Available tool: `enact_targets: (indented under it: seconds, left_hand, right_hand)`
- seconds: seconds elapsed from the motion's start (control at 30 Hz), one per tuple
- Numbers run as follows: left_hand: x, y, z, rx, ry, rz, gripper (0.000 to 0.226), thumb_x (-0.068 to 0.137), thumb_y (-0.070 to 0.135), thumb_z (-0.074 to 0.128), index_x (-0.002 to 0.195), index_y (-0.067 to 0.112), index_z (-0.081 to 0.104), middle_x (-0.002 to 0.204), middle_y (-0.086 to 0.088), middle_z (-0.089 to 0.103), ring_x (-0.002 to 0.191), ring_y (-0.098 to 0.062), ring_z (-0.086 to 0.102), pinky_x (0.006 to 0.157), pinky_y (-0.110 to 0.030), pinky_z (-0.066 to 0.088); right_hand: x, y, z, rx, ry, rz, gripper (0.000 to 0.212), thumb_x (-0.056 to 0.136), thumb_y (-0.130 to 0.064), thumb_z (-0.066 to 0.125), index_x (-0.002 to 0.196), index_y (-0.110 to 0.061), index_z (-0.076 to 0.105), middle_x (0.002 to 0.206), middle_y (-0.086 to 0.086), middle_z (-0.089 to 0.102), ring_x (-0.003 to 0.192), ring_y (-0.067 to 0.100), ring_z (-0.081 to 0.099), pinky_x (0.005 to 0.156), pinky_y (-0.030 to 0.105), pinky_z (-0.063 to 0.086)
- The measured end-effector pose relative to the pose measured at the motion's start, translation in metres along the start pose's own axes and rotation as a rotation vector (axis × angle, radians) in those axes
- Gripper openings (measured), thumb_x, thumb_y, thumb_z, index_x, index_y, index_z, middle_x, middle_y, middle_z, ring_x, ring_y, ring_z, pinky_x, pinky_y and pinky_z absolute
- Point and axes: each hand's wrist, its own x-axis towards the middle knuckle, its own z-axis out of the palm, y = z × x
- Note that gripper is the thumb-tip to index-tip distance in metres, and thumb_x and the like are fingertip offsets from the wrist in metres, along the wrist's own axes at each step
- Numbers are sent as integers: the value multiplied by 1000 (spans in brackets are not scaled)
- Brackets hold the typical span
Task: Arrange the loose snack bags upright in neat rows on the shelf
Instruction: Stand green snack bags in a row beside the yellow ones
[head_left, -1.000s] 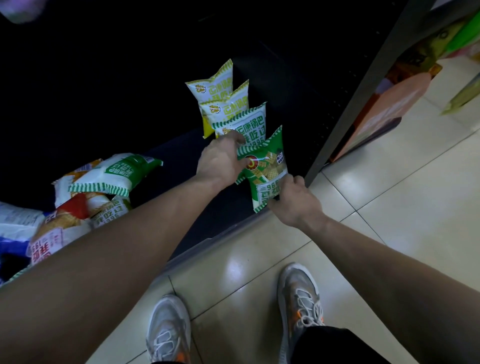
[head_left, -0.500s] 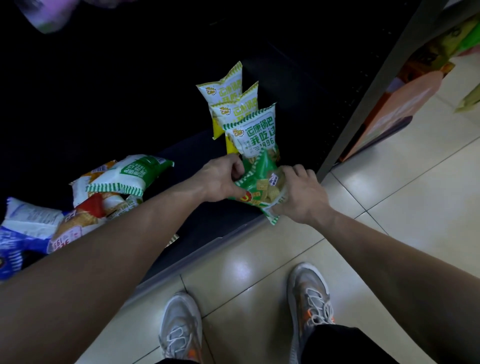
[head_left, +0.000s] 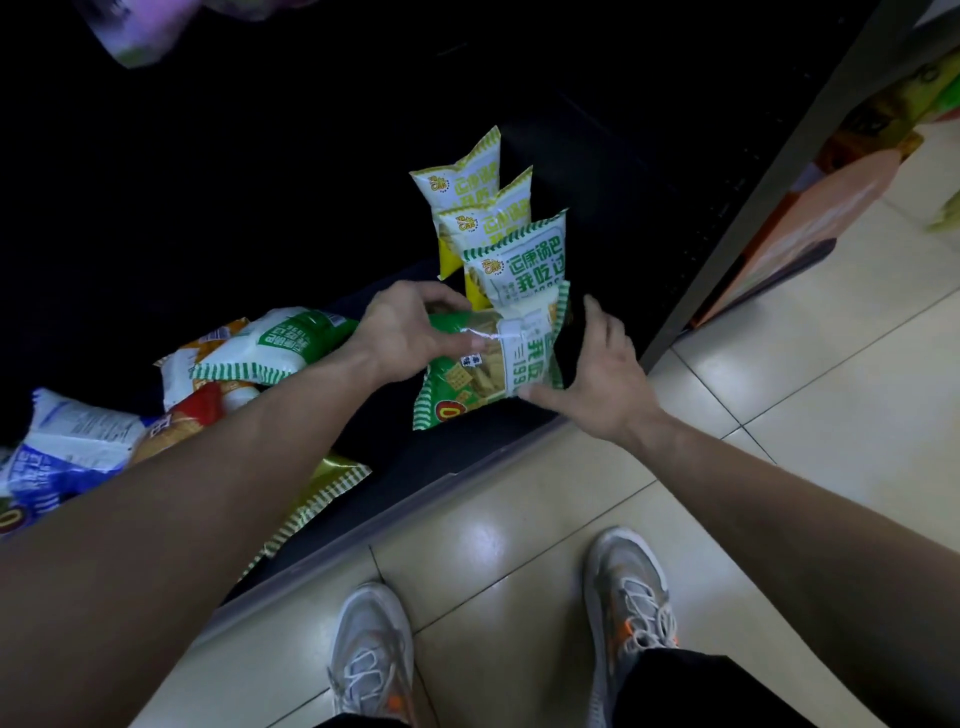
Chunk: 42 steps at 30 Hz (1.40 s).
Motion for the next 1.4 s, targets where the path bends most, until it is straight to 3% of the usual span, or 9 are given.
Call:
enact_targets:
  seconds: [0.17, 0.33, 0.5, 0.6, 0.7, 0.8, 0.93, 1.13, 1.4]
  left_hand:
    - [-10, -13, -2, -224, -31, 1, 42, 69, 19, 88, 106, 22, 69, 102, 5, 68, 92, 0, 65, 77, -15, 51]
    - [-14, -29, 0, -91, -230, 6, 54, 66, 14, 90, 111, 24, 62, 110, 2, 66, 102, -13, 63, 89, -27, 53]
    - [-9, -12, 4, -57, -188, 47, 79, 50, 46, 92, 120, 39, 57, 112, 8, 64, 105, -12, 62, 91, -32, 53]
    - [-9, 11, 8, 10, -122, 117, 71, 60, 36, 92, 121, 39, 56, 110, 14, 64, 98, -5, 64, 83, -22, 52]
    - [-9, 22, 17, 242, -141, 169, 59, 65, 39, 89, 118, 36, 62, 111, 12, 66, 99, -6, 63, 86, -25, 52]
    - [-3, 25, 24, 394, -172, 149, 56, 75, 38, 83, 126, 26, 63, 117, 6, 66, 97, -7, 59, 81, -20, 45]
    - [5, 29, 32, 248, 1, 87, 60, 77, 36, 82, 131, 19, 62, 132, 1, 62, 117, -12, 57, 92, -15, 38]
    - [26, 49, 60, 145, 146, 51, 62, 80, 37, 79, 135, 17, 58, 132, -4, 61, 112, -12, 58, 87, -14, 38]
    - [38, 59, 87, 289, 142, 86, 54, 88, 39, 70, 135, 16, 56, 122, -10, 65, 109, -25, 62, 85, -29, 50]
  right_hand:
    - [-1, -6, -5, 313, -171, -4, 71, 73, -47, 85, 128, -32, 43, 122, -11, 60, 112, 11, 58, 84, 27, 43]
    - [8, -10, -14, 138, -149, -85, 94, 56, -48, 94, 136, -28, 50, 120, -6, 45, 111, 13, 50, 91, 25, 39]
    - [14, -23, -29, -199, -160, -229, 101, 54, -43, 93, 143, -33, 46, 132, -6, 41, 123, 17, 47, 101, 30, 40]
    - [16, -32, -29, -343, -159, -268, 102, 57, -45, 90, 146, -36, 43, 140, -3, 42, 127, 21, 47, 104, 39, 41]
    - [17, -34, -29, -459, -144, -298, 98, 59, -46, 88, 146, -37, 42, 139, -3, 45, 126, 22, 49, 102, 41, 40]
    - [11, -24, -31, -333, -103, -261, 102, 64, -36, 88, 151, -32, 33, 139, -1, 45, 125, 23, 50, 100, 40, 44]
    - [3, 1, -33, -51, 41, -45, 112, 73, -41, 82, 157, -28, 9, 145, 6, 41, 121, 24, 54, 95, 44, 50]
    - [-1, 41, -34, -184, -53, 134, 78, 85, -47, 69, 149, -19, 35, 136, 8, 51, 123, 28, 54, 99, 40, 47]
    - [-2, 46, -25, -250, -216, 145, 60, 85, -44, 65, 137, -21, 46, 124, 4, 47, 116, 29, 55, 93, 43, 50]
